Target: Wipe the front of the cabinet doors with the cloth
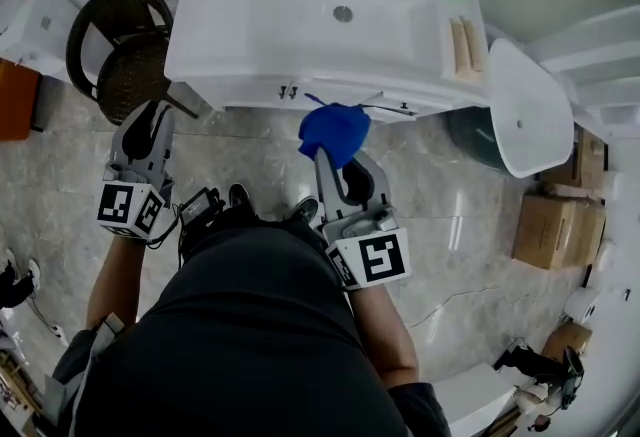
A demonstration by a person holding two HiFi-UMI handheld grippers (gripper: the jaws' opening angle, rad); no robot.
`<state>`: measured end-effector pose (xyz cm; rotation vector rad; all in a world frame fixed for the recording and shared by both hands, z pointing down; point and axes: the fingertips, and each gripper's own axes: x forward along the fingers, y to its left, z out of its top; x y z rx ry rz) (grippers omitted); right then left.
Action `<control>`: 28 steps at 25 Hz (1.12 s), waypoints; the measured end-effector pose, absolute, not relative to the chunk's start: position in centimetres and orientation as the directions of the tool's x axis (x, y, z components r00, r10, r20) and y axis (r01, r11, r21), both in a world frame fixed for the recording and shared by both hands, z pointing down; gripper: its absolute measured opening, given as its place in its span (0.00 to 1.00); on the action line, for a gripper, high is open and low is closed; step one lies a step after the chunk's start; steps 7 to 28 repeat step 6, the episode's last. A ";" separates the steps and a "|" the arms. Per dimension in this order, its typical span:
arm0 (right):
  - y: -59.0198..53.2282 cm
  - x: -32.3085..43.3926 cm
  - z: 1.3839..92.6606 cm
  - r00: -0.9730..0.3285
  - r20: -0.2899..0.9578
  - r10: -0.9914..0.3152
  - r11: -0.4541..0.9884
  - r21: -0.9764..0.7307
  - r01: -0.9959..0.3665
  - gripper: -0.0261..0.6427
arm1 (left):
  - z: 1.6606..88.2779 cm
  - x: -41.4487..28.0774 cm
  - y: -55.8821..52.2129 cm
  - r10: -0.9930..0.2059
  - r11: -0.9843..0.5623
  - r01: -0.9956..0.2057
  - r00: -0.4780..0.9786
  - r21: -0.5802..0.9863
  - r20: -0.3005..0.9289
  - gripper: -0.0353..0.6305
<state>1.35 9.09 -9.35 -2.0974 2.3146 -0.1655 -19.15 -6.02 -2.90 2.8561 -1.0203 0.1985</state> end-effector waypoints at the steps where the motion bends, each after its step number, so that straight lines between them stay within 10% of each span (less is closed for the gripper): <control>1: 9.1 1.6 -9.4 -0.100 0.060 -0.993 0.094 -0.089 -0.992 0.12 | -2.9 -19.0 -6.0 -0.624 -0.769 -0.637 0.765 0.051 0.157 0.21; 28: 9.7 2.6 -9.1 -0.086 0.100 -0.991 0.076 -0.101 -0.992 0.12 | -2.6 -18.4 -5.9 -0.628 -0.764 -0.643 0.761 0.056 0.161 0.21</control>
